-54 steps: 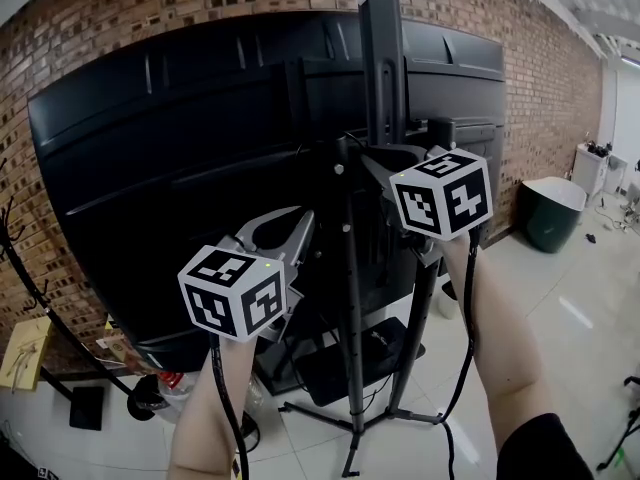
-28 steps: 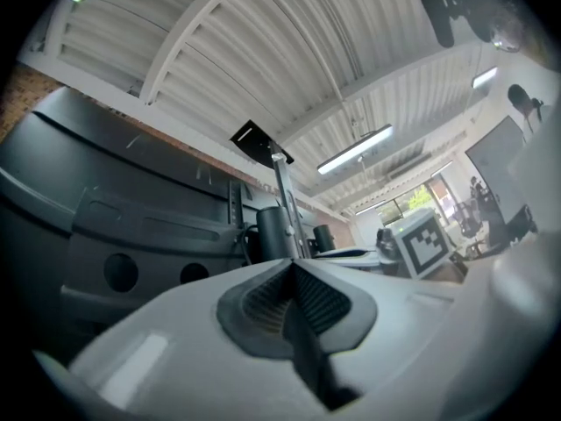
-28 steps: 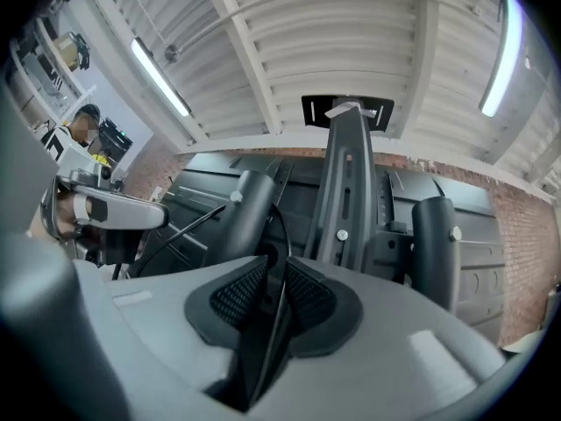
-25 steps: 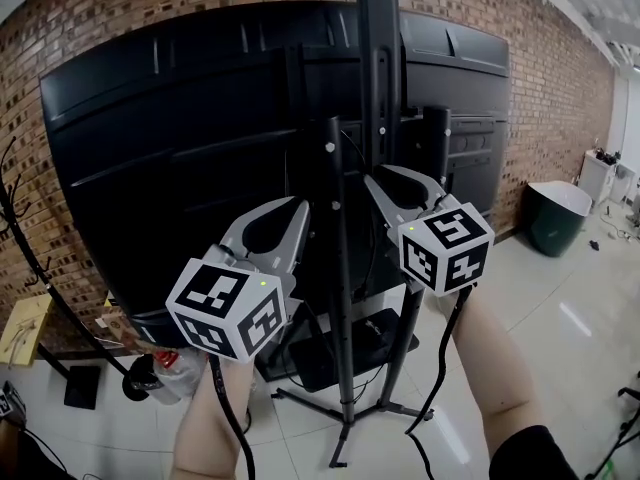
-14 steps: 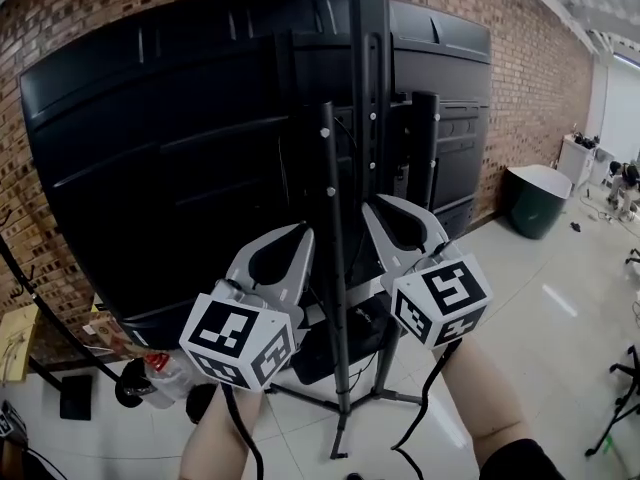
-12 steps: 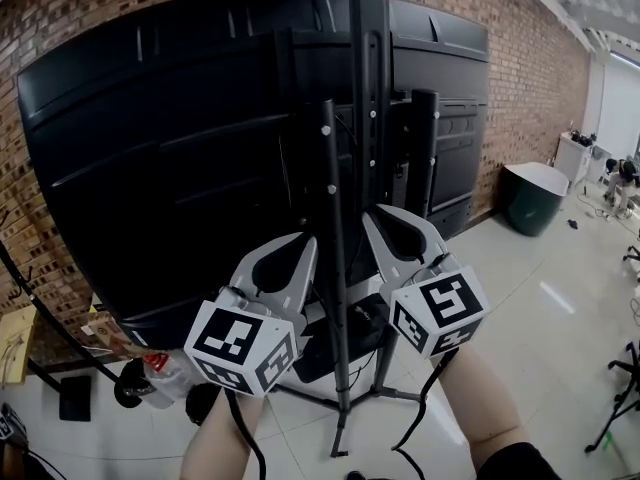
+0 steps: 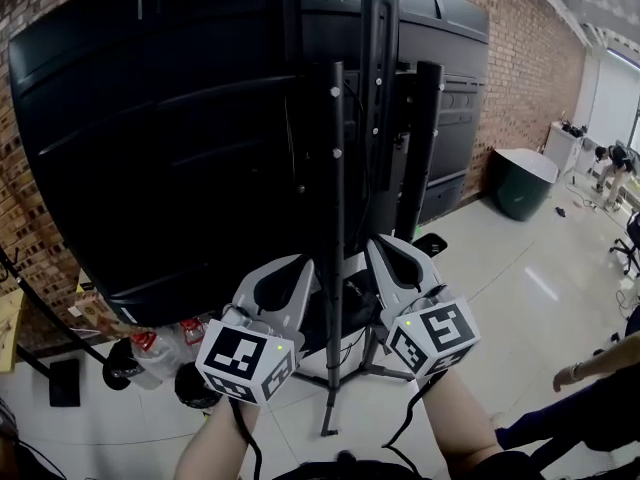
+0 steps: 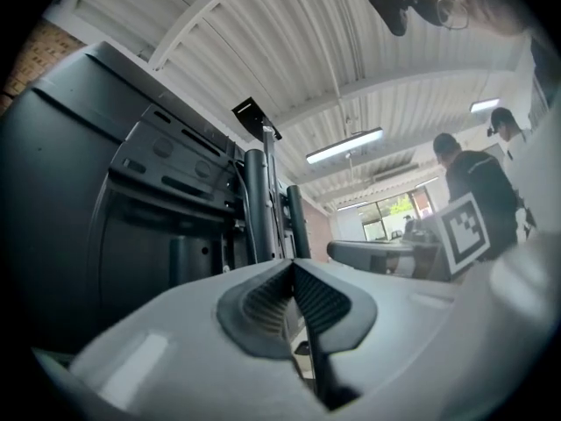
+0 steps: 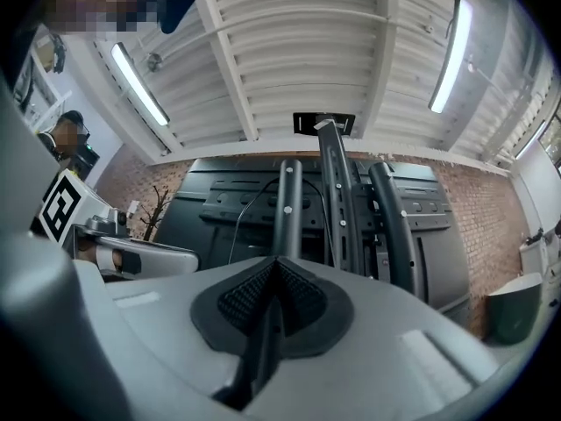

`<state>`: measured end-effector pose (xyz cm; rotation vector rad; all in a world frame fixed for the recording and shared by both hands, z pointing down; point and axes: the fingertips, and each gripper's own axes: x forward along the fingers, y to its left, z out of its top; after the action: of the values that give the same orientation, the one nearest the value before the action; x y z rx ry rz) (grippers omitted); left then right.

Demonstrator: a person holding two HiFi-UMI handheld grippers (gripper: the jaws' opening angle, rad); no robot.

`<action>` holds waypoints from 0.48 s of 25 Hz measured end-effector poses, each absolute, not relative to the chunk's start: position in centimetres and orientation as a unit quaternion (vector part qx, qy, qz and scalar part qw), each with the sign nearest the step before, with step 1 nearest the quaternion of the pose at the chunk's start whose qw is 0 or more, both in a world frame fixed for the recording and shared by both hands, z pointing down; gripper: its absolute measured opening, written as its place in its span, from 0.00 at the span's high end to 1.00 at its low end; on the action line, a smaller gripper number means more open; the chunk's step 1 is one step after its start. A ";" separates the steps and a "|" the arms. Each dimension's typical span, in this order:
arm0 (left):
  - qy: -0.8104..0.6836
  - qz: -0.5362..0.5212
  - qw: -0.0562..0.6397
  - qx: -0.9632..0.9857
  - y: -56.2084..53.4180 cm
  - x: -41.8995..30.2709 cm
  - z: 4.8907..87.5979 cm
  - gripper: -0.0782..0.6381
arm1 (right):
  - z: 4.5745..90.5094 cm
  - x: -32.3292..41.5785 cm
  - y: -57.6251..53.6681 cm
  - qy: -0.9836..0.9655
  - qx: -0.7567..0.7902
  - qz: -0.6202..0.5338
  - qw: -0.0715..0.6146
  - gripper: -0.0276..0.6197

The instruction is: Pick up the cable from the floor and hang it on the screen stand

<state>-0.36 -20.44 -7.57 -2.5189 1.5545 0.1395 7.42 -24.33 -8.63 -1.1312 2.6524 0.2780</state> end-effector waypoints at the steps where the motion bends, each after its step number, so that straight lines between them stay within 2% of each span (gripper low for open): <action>1: 0.521 0.048 0.088 -0.848 -20.2 -0.2 -6.9 0.88 | -8.0 7.3 -23.9 0.909 -0.386 0.098 0.122 0.95; 12: 0.521 0.045 0.032 -0.852 -20.0 0.2 0.7 0.88 | 0.5 4.5 -21.6 0.921 -0.383 0.052 0.057 0.95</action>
<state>0.16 -19.97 0.65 -2.6223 1.6038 0.1400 4.50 -21.57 0.54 -1.1601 2.7913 0.1563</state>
